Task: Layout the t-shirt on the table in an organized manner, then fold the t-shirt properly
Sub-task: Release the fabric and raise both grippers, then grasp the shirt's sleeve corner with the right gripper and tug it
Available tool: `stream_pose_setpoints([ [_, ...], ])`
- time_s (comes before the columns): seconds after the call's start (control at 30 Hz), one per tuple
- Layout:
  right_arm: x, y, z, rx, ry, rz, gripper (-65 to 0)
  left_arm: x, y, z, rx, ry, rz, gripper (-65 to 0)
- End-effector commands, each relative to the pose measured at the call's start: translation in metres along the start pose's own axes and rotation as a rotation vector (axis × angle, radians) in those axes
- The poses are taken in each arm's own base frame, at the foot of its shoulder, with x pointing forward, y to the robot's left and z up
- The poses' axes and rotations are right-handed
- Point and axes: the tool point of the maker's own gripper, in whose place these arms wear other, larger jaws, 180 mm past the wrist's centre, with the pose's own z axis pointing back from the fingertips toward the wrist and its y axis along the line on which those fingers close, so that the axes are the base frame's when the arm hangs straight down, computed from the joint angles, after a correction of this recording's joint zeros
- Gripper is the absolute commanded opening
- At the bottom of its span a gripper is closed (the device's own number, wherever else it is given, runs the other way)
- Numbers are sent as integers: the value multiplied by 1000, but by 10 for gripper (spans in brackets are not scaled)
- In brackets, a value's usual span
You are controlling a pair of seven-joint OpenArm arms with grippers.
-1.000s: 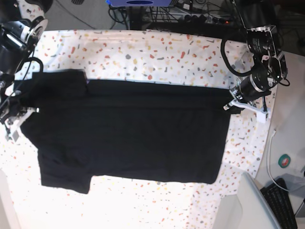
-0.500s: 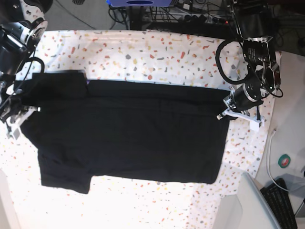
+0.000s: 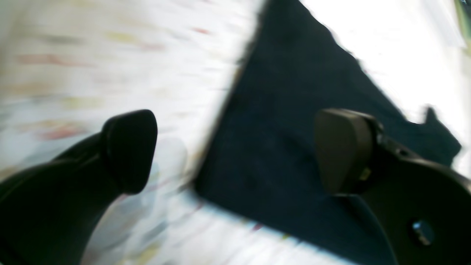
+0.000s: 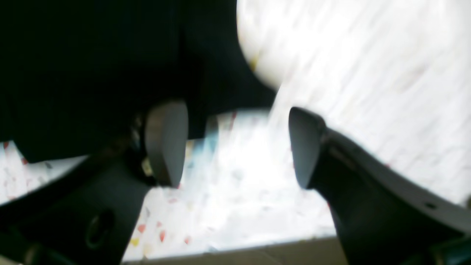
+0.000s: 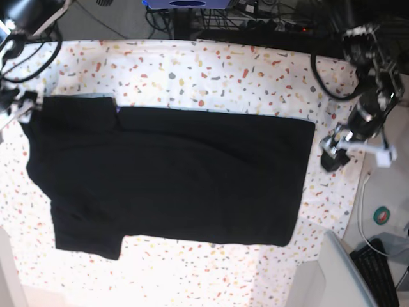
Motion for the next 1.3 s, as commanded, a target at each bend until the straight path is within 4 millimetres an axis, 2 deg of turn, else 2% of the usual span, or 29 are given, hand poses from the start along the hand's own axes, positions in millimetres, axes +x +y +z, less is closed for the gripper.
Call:
stream_pose_setpoints([
  [0.0,12,-2,-2,6,-55,-10,-254,3,-2,9,-32,-13,-43,0],
  [0.07,-3,5,-18,48,-34,-46,-255,-8,12,25,-34,3,-91,-10],
  [0.1,-9,7,-24,62,-24,-60,-255,-16,22,31,-26,20,-99,-54],
  [0.17,-20,12,-35,90,0,-86,-258,-29,45,44,3,49,-105,-191],
  [0.23,-23,16,-42,109,-3,-105,-258,-34,63,57,37,56,-100,-339],
  [0.33,-28,22,-50,133,1,-125,-258,-42,83,67,83,71,-75,-543],
  [0.4,-28,26,-54,146,8,-136,-260,-45,86,67,88,79,-68,-650],
  [0.5,-26,27,-57,152,2,-142,-266,-50,86,68,87,93,-70,-650],
  [0.53,-27,28,-56,152,7,-142,-294,-51,85,68,86,95,-72,-650],
  [0.73,-31,24,-49,137,2,-116,-650,-51,87,68,90,94,-68,-650],
  [1.0,-25,15,-32,94,42,-66,-650,-51,85,67,84,95,-70,-650],
  [1.13,-23,16,-32,92,58,-64,-650,-51,85,67,85,96,-70,-650],
  [1.27,-25,16,-32,92,70,-64,-416,-52,86,68,90,101,-75,-650],
])
